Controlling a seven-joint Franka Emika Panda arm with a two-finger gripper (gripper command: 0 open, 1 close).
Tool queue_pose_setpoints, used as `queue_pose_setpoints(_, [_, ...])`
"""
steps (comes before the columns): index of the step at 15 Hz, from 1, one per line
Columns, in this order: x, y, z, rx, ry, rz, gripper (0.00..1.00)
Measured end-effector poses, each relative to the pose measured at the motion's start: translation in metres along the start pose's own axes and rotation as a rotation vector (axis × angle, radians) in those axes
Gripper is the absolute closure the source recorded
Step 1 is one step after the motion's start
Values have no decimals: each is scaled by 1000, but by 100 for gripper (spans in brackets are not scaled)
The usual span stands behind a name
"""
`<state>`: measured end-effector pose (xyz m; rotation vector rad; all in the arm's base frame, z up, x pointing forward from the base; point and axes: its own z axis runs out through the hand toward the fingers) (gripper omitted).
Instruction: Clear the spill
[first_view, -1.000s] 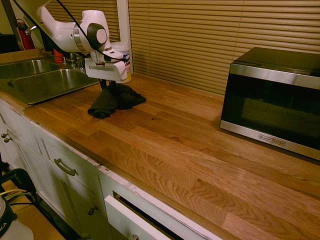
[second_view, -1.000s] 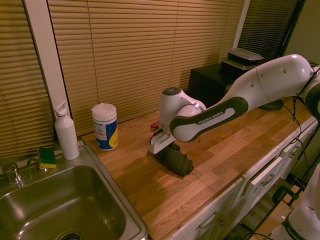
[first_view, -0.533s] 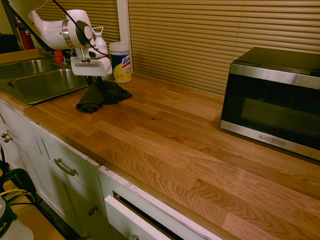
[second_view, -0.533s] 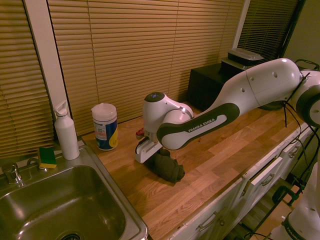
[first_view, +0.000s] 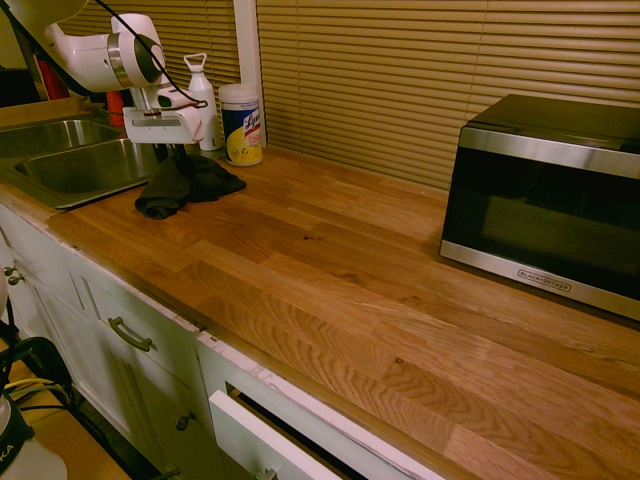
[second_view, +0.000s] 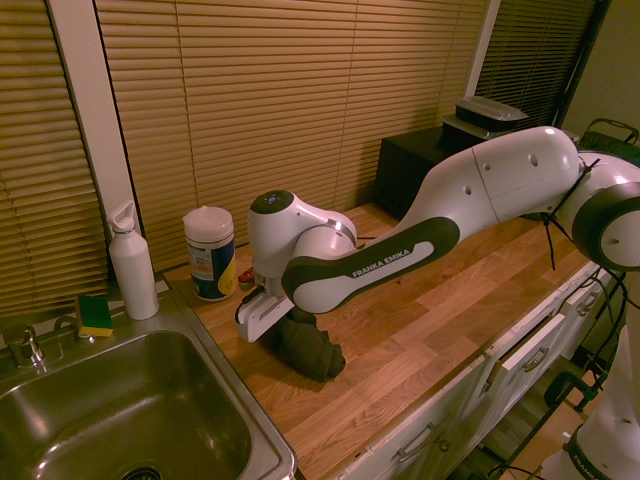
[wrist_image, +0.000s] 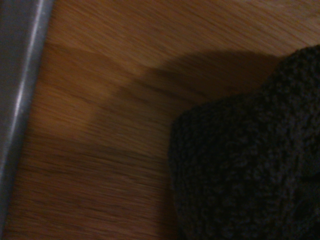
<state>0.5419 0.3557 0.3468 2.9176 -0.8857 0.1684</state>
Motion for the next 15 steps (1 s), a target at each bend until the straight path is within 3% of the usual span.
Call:
queue_pose_setpoints(8, [-8, -11, -16, 17, 13, -12, 0])
queue_pose_setpoints(15, [-29, -8, -76, 59, 75, -6, 0])
